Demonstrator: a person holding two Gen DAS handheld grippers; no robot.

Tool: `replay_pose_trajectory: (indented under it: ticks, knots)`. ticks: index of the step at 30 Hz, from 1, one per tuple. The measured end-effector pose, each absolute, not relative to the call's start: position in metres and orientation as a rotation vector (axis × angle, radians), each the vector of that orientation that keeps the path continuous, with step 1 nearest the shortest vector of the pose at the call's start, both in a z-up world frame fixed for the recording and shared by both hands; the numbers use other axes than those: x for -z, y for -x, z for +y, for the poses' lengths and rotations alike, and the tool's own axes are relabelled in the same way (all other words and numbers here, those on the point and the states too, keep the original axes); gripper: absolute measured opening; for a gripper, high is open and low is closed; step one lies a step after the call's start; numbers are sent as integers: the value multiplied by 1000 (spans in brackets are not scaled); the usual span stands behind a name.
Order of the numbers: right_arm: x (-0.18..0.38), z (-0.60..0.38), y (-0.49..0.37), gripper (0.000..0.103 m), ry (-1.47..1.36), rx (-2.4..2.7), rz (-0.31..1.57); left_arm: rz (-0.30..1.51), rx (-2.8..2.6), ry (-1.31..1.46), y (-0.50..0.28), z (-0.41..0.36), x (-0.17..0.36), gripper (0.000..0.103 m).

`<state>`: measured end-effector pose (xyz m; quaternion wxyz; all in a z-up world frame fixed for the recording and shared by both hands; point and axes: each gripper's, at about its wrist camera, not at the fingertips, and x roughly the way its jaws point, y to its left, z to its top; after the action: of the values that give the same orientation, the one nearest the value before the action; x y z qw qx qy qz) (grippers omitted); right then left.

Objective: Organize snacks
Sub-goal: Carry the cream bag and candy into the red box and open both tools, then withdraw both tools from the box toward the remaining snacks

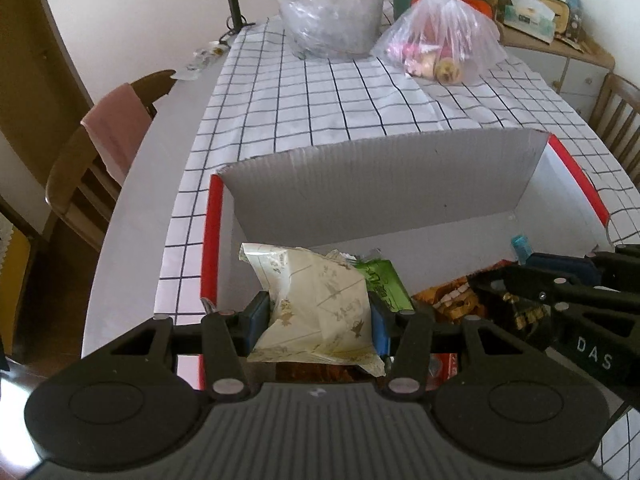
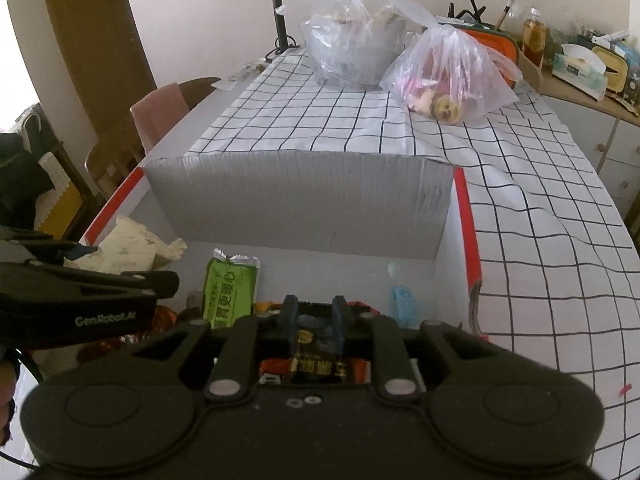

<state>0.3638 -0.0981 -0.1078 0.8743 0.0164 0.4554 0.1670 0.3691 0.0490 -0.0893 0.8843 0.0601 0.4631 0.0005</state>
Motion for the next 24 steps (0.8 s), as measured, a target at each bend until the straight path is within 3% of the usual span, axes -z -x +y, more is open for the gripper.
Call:
replay_pose_trajectory:
  ticks: [5, 8, 18, 24]
  knots:
    - [106, -100, -358, 25, -38, -349, 949, 971, 14, -122, -367, 47, 90, 51]
    - [103, -102, -353, 29, -39, -348, 943, 964, 15, -109, -364, 47, 87, 60]
    - [78, -112, -325, 41, -53, -350, 899, 908, 20, -77, -338, 45, 66, 62]
    - [56, -118, -299, 57, -57, -361, 846, 860, 23, -70, -313, 41, 46, 63]
